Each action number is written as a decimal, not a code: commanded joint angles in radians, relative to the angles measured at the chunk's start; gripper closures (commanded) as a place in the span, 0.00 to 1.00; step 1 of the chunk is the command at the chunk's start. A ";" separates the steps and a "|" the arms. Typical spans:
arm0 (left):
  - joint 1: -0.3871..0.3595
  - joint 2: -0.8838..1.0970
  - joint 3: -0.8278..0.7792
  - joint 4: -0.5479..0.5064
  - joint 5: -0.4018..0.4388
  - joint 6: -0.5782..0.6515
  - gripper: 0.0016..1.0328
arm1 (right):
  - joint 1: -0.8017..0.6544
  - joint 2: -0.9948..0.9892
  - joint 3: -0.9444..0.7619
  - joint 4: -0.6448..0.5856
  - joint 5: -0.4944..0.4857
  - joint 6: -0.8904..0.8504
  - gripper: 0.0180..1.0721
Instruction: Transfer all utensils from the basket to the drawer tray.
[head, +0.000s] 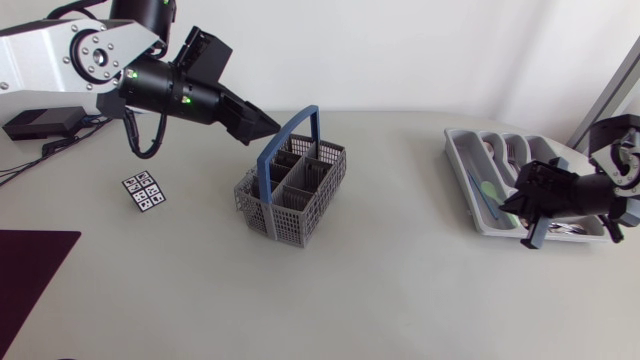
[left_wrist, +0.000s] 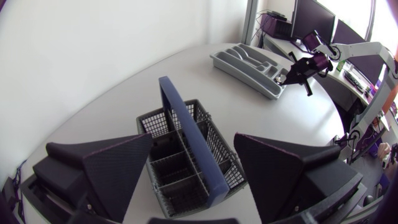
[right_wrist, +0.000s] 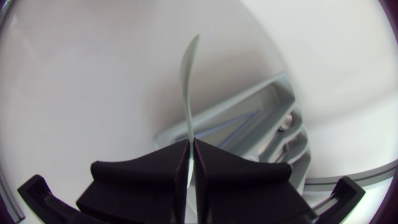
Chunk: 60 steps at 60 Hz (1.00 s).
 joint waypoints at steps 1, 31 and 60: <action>0.026 -0.026 -0.042 -0.014 -0.002 0.024 0.11 | -0.081 0.061 0.037 0.043 0.009 -0.095 0.94; -0.012 -0.039 -0.081 -0.024 -0.055 0.038 0.11 | -0.310 0.318 0.068 0.391 0.069 -0.352 0.94; 0.011 -0.092 -0.133 -0.086 -0.078 0.090 0.11 | -0.302 0.268 0.005 0.445 0.151 -0.368 0.15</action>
